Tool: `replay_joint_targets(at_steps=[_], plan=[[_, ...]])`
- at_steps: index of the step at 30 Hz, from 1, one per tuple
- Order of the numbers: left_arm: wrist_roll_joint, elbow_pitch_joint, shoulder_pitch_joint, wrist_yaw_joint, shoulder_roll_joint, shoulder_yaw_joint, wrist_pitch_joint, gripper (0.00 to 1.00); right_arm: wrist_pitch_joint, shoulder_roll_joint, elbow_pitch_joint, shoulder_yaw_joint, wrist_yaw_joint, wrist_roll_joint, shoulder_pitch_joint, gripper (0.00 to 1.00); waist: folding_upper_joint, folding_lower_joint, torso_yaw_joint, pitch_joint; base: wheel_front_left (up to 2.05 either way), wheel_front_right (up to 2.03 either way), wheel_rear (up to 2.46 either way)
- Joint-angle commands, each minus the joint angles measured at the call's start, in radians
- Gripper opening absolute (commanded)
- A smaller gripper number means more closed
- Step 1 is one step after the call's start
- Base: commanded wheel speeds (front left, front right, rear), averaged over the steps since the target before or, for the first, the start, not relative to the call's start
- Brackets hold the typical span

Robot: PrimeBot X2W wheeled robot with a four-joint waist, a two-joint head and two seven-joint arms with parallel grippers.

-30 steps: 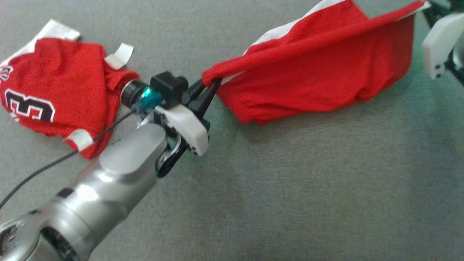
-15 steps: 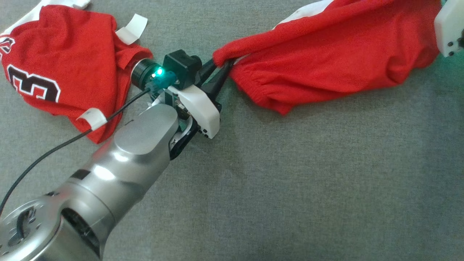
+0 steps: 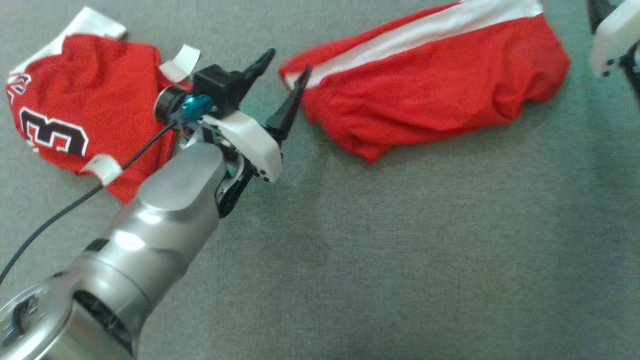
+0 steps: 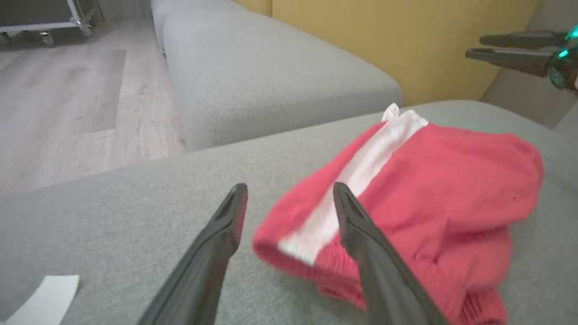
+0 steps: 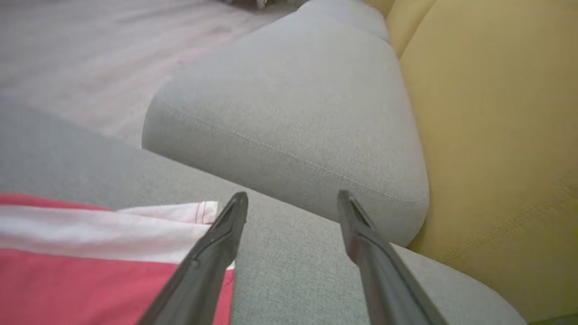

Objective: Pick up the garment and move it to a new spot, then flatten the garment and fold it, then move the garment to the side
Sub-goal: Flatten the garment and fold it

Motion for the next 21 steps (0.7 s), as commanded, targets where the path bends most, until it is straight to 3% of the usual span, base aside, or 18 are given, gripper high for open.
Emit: replay_joint_targets(at_steps=[1, 6, 9, 10, 14, 21], plan=[[0.003, -0.031, -0.011, 0.012, 0.039, 0.046, -0.01, 1.0, -0.027, 0.014, -0.009, -0.012, 0.002, 0.019, 0.033, 1.0, 0.0, 0.0001, -0.023, -0.042, 0.0, 0.0, 0.0], [0.064, -0.181, 0.076, 0.079, 0.091, 0.223, -0.011, 1.0, -0.077, 0.041, -0.044, -0.09, 0.002, 0.066, 0.086, 1.0, 0.0, 0.0001, -0.052, -0.121, 0.0, 0.0, 0.0], [0.117, -0.278, 0.158, 0.113, 0.114, 0.326, -0.011, 1.0, -0.08, 0.035, -0.137, -0.161, 0.002, 0.063, 0.127, 1.0, 0.0, 0.0001, -0.068, -0.162, 0.0, 0.0, 0.0], [0.154, -0.335, 0.217, 0.129, 0.122, 0.385, -0.011, 1.0, -0.08, 0.031, -0.208, -0.232, 0.002, 0.051, 0.178, 1.0, 0.0, 0.0001, -0.077, -0.191, 0.0, 0.0, 0.0], [0.217, -0.432, 0.336, 0.143, 0.12, 0.491, -0.011, 1.0, -0.08, 0.05, -0.351, -0.4, 0.002, 0.002, 0.313, 1.0, 0.0, 0.0001, -0.091, -0.246, 0.0, 0.0, 0.0], [0.313, -0.539, 0.512, 0.156, 0.097, 0.638, -0.011, 1.0, -0.08, 0.161, -0.545, -0.586, 0.002, -0.108, 0.547, 1.0, 0.0, 0.0001, -0.117, -0.316, 0.0, 0.0, 0.0]])
